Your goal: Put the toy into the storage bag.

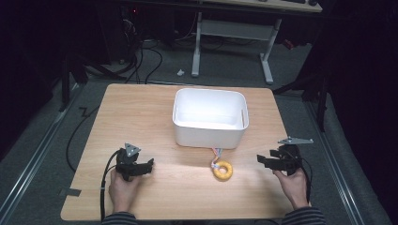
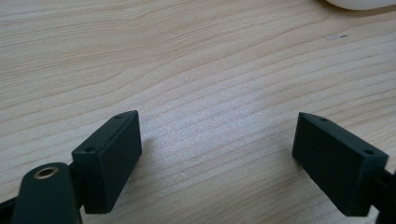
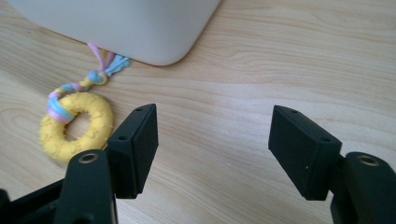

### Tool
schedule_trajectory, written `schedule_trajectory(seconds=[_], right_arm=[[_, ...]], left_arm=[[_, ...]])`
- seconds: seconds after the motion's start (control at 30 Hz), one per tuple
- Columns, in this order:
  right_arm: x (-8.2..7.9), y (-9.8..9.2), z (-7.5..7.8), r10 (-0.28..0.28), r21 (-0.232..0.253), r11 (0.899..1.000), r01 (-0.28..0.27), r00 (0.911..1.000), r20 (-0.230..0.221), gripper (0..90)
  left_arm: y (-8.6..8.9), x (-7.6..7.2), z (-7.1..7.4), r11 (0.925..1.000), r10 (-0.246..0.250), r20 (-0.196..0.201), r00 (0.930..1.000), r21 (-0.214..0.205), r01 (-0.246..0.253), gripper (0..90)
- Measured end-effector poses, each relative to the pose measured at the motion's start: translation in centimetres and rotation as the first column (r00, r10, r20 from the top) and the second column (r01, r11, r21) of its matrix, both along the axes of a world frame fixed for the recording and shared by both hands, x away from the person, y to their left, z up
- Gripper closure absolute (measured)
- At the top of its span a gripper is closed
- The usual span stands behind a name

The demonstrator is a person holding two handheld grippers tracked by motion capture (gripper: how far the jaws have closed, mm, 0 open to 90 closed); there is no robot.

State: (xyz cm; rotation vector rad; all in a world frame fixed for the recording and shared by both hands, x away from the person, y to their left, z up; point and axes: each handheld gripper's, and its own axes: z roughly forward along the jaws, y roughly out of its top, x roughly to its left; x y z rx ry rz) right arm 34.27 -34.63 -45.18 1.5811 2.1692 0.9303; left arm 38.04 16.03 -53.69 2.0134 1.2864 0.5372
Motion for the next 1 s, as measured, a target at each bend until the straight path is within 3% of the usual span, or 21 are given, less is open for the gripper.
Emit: schedule_trajectory(seconds=[0.43,0.73,1.0], right_arm=[[0.1,2.2,1.0,0.109,-0.030,0.994,-0.109,0.9940,0.008,33.6],[0.8,4.1,0.9,0.160,-0.009,0.987,-0.161,0.9864,-0.037,38.7],[1.4,6.1,0.4,0.222,-0.033,0.974,-0.225,0.9717,-0.081,40.5]], left_arm=[[0.0,0.0,0.0,1.0000,0.000,0.001,1.0000,0.001,0.000,16.1],[0.0,0.0,0.0,1.0000,0.000,0.001,1.0000,0.001,0.000,16.1],[0.0,0.0,0.0,1.0000,0.000,0.001,1.0000,0.000,0.000,16.1]])
